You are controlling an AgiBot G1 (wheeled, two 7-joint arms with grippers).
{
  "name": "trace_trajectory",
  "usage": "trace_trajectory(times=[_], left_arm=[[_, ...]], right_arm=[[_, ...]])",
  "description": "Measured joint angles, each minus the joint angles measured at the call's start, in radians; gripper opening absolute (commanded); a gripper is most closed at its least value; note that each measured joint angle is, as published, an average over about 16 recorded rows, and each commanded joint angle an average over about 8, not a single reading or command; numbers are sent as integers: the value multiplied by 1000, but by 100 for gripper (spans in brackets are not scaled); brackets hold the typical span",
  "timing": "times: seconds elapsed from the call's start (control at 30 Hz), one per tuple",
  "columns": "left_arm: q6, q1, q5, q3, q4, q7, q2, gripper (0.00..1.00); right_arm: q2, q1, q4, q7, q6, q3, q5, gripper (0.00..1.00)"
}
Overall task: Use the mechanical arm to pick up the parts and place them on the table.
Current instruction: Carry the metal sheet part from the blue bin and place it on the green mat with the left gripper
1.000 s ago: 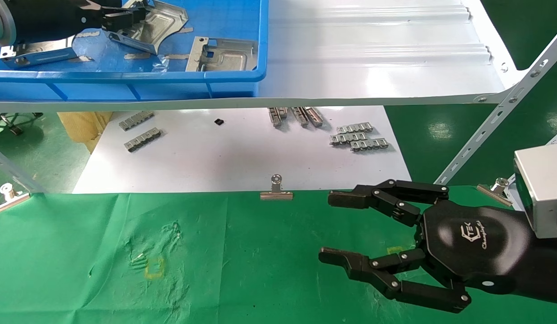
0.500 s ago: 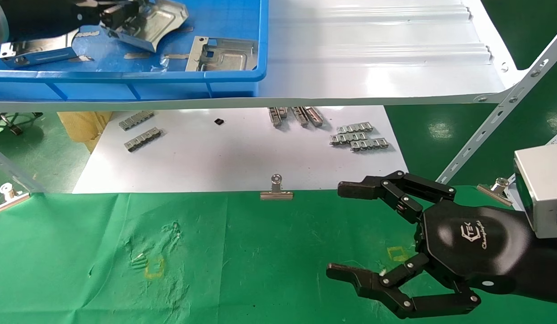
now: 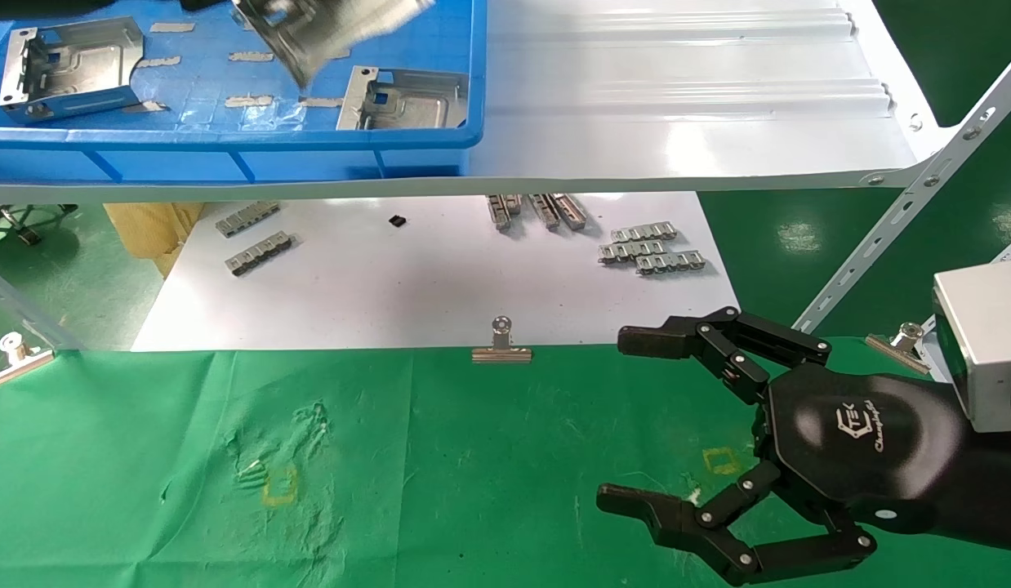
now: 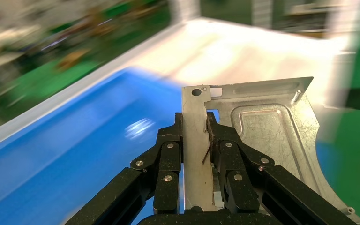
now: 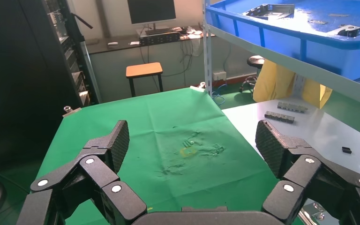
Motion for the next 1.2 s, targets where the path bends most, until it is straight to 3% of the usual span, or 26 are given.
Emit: trace_trajectory(times=[0.23,0.6,0.77,1.1,1.17,1.2], left_arm=[[164,107,-125,24,-200,80,-84,0],[167,344,-276,195,-527,224,-263,0],[157,410,-247,278,-506,341,-285,0],[135,473,-169,370,-299,599,-239,0],[129,478,-162,378,-259,644,-227,9],[126,480,-158,381,-240,664,-222,20]], right_arm=[[0,0,0,0,0,0,0,100],[0,0,0,0,0,0,0,100],[0,0,0,0,0,0,0,100],[0,0,0,0,0,0,0,100],[0,0,0,0,0,0,0,100],[0,0,0,0,0,0,0,100]])
